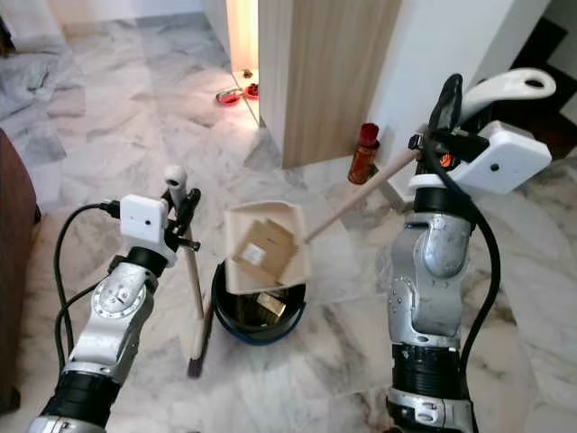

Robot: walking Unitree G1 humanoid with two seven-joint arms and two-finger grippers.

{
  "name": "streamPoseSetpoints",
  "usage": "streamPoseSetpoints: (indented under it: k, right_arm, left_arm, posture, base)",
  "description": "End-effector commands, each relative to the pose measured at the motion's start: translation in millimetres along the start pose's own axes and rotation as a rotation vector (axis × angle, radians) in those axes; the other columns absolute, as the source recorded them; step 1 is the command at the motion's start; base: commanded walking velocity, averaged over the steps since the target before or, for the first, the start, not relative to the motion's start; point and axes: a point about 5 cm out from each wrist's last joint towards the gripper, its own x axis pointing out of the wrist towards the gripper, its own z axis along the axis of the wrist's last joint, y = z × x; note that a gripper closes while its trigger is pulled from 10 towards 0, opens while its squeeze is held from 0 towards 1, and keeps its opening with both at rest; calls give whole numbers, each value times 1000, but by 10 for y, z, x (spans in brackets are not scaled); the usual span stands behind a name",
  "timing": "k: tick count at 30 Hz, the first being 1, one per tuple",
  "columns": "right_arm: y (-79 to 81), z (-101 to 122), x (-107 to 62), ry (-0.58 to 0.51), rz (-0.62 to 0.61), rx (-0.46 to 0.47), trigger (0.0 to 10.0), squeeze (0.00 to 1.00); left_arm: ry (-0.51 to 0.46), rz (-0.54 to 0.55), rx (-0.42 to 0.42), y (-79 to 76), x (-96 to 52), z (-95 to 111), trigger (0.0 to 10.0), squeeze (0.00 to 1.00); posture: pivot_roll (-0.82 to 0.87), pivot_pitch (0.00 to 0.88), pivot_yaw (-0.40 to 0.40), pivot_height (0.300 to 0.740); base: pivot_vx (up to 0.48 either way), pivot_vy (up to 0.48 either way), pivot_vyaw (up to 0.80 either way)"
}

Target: Sweep floor

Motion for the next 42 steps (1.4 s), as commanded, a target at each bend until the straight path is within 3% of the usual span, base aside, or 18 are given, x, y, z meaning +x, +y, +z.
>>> streamPoseSetpoints:
  k: [1,6,12,21,31,42]
  right_arm:
    - [139,201,47,-104,39,52,10000,0]
    - [252,217,12,-119,77,36,10000,0]
    - [497,262,-48,-176,187,-55,10000,0]
    - [715,300,-151,-214,246,-65,10000,0]
    - [870,362,-247,-306,292,-194,10000,0]
    - [944,397,-283,-363,288,-263,10000,0]
  left_arm:
    - [-65,-18,-7,-39,30,119,10000,0]
    - [-64,-17,-8,-47,22,114,10000,0]
    - [-66,-17,-11,-50,25,117,10000,0]
    - [-70,-14,-11,-46,18,124,10000,0]
    - [-71,-13,-17,-58,19,125,10000,0]
    - [-68,-11,-16,-55,8,120,10000,0]
  posture:
    - [188,103,-78,740]
    - [189,108,-81,740]
    - [187,113,-82,740]
    - [189,123,-88,740]
    - [185,129,-93,740]
    - [185,132,-97,740]
  base:
    - [0,0,0]
    - [0,0,0]
    - [0,0,0]
    - [0,0,0]
    - [0,0,0]
    - [0,0,0]
